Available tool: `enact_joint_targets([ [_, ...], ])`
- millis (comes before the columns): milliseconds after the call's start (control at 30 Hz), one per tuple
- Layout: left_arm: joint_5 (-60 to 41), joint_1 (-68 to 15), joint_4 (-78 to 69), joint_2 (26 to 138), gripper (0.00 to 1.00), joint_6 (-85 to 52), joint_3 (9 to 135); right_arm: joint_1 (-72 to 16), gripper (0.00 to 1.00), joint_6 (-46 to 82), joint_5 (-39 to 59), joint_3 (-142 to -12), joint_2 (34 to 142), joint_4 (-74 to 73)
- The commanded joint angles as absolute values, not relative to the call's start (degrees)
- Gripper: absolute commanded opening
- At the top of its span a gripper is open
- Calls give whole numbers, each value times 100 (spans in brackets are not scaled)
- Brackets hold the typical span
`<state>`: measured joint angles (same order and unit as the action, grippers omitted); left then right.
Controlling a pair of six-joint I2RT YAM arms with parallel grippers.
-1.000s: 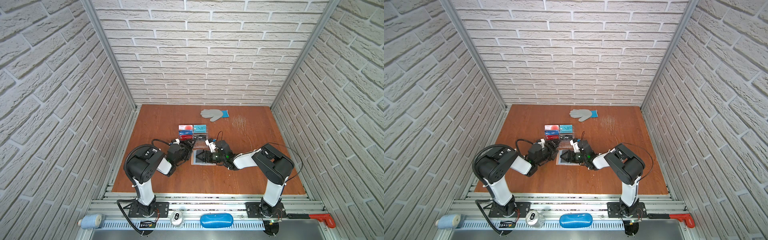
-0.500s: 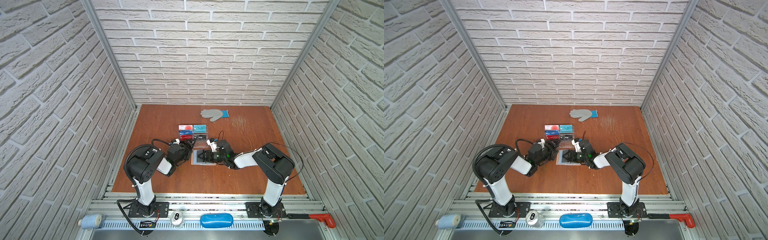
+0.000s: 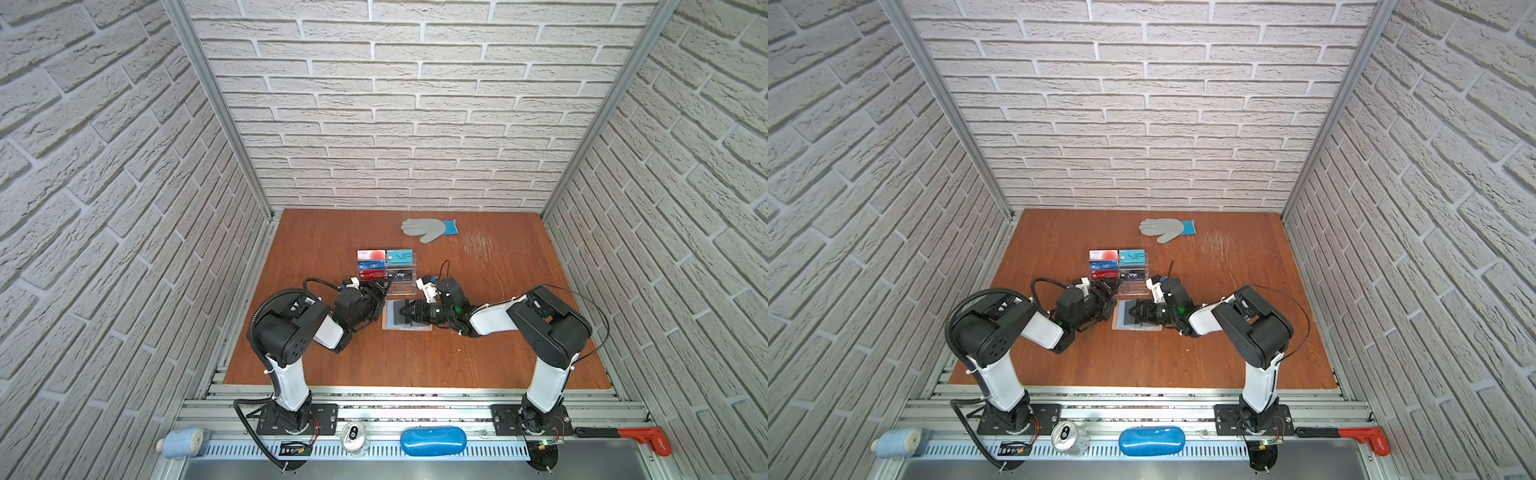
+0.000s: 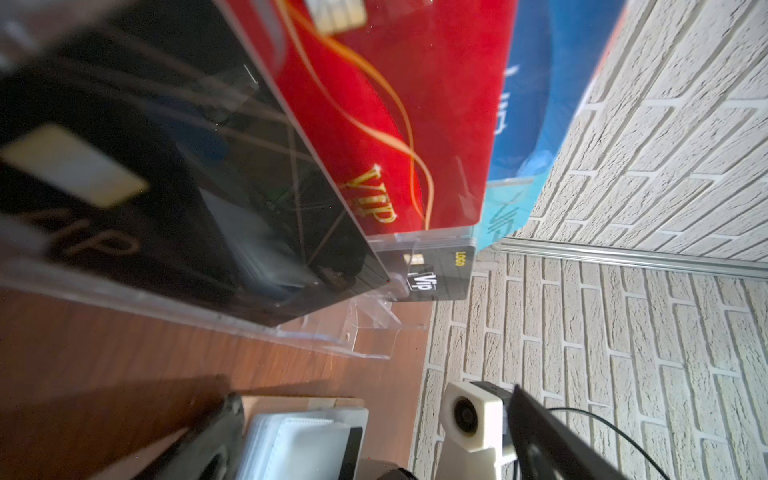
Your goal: Take the credit cards out of the card holder
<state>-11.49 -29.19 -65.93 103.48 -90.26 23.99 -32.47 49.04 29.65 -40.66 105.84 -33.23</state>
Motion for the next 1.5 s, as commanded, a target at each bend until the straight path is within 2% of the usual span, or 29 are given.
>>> enact_joint_targets([
  [0,-1099,-2864,-6505,10502,98,-8974,2276,-3183,32,4834,3001,-3994,10362,-3352],
  [300,-1107,-2863,-6544,10523,98,-8982,2272,-3146,27,4863,3072,-3994,10397,-3387],
  [467,-1107,-2865,-6561,10521,98,-8982,2259,-3129,19,4886,3094,-3977,10389,-3419],
  [800,-1103,-2866,-6608,10529,98,-8965,2241,-3068,17,4861,3094,-3939,10293,-3375],
  [900,-1099,-2865,-6583,10512,98,-8947,2232,-3035,9,4854,3098,-3929,10266,-3351],
  [1300,-1099,-2865,-6585,10511,98,-8935,2224,-2895,6,4815,3175,-3928,10225,-3264],
  [1467,-1107,-2870,-6562,10441,98,-8856,2202,-2775,6,4412,3049,-4015,9916,-2552],
])
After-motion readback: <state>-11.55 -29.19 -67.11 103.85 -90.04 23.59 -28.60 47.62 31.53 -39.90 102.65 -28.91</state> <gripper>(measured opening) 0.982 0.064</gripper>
